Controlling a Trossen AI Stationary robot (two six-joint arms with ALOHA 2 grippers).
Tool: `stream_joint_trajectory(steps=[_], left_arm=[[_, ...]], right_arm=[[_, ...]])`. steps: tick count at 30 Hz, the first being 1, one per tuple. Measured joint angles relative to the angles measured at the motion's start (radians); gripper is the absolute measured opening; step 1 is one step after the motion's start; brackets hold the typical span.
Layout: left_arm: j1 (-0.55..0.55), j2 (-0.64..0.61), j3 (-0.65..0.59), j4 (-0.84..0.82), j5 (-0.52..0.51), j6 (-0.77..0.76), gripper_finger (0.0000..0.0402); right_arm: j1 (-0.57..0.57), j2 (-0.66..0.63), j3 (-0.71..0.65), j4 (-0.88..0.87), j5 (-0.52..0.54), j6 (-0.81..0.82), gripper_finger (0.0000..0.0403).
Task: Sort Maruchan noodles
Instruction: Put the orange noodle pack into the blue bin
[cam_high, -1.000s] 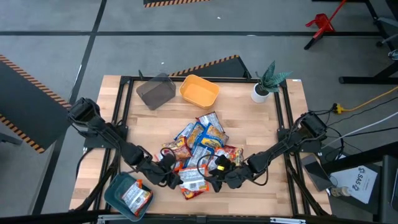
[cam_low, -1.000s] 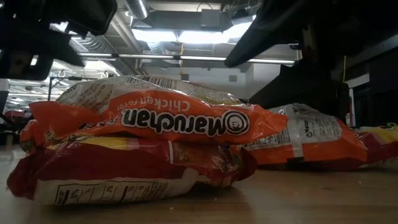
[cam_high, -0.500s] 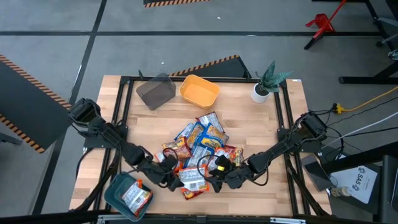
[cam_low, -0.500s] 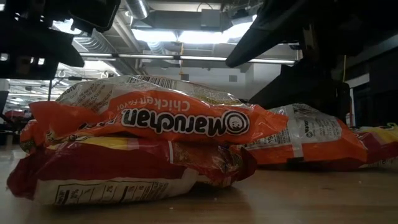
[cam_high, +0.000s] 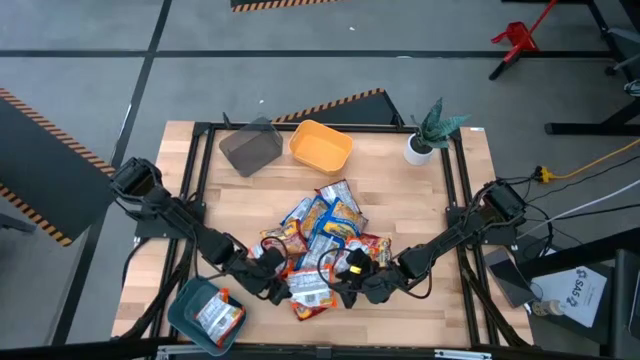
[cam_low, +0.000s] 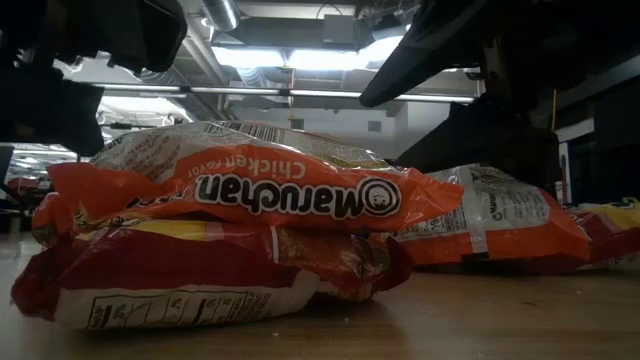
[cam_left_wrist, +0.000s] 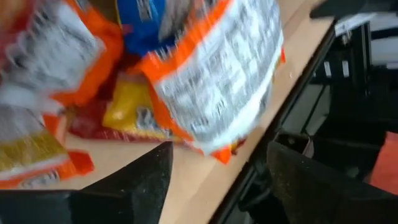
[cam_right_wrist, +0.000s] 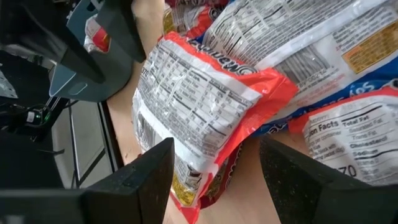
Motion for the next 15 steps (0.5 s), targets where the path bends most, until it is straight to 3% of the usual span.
stream_joint_trajectory(steps=[7, 15], left_arm=[[0.047, 0.055, 0.0, -0.012, 0.039, -0.048, 0.0299], [0.061, 0.081, 0.0, 0.024, 0.069, -0.08, 0.0306]], right_arm=[[0.0, 0.0, 0.0, 0.004, 0.012, 0.004, 0.0222], [0.0, 0.0, 0.0, -0.005, 0.014, 0.03, 0.0222]])
